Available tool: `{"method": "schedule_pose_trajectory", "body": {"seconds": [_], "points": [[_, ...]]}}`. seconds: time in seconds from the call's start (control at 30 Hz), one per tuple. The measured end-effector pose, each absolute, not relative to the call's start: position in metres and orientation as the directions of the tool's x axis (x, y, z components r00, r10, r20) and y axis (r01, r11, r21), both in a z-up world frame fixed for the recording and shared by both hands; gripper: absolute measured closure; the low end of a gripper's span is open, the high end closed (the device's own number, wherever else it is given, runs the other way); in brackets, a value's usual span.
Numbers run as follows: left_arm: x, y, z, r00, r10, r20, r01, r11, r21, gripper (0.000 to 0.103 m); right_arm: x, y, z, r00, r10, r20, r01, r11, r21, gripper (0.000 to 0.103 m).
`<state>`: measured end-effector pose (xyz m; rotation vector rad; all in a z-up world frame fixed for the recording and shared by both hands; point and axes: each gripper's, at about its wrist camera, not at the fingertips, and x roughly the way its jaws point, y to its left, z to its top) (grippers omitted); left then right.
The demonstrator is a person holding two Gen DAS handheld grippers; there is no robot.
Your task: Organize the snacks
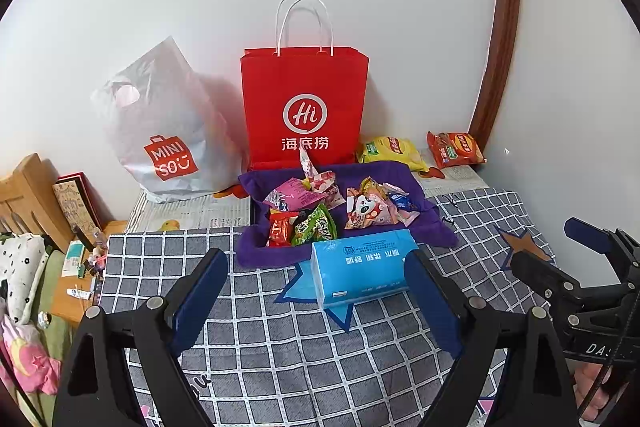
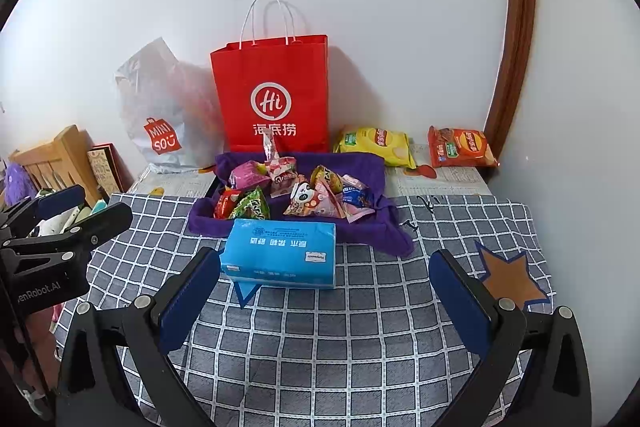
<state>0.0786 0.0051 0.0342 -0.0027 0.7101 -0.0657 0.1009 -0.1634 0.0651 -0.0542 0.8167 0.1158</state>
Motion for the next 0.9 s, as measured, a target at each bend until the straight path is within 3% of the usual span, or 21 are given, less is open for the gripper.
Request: {"method": "schedule_pose_trajectory", "body": {"seconds": [0.9], "points": [[0.0797,0.007,0.0335,0.754,-0.063,-0.653,0.055,0.998,-0.033,0.014,0.1027,-0.1657,0.0629,0.678,0.084,-0.731,-0.114,0.993,0.008,0.001]]}}
